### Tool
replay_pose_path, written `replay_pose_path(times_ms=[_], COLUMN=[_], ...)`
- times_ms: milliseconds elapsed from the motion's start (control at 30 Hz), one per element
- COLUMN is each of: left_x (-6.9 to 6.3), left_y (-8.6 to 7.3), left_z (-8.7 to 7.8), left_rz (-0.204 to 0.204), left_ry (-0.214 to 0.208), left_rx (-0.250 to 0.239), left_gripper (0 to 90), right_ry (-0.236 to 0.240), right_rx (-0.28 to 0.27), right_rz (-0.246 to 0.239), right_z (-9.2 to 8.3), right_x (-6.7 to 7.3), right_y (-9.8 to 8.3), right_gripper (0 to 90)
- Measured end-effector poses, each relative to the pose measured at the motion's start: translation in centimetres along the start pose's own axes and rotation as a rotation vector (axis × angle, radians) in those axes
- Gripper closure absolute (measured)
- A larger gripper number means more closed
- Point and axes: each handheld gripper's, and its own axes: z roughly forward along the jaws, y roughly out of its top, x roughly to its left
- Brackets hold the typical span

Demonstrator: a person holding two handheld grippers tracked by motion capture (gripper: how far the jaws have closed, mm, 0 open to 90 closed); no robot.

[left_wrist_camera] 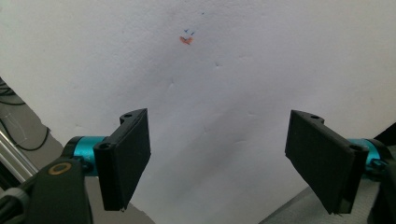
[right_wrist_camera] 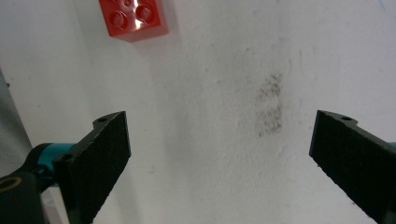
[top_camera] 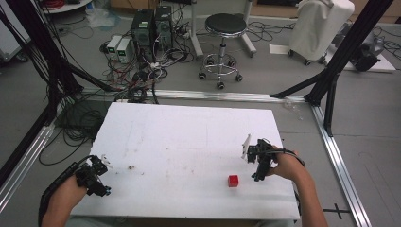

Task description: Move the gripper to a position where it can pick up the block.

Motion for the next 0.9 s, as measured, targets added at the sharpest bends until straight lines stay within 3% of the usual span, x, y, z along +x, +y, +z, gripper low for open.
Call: replay_pose_path(times_ms=[533, 900], left_x=[0.0, 0.0], left_y=[0.0, 0.1], left_z=[0.0, -0.1], left_rz=[0.005, 0.004], left_ry=[0.005, 0.004], left_rx=[-0.004, -0.002], left_gripper=[22.4, 22.4], right_ry=[0.071, 0.084], right_rx=[0.013, 0.009], right_rz=[-0.153, -0.179], right_z=[1.8, 2.7], right_x=[1.4, 2.3], right_y=[3.5, 4.6], right_gripper=[4.5, 4.5])
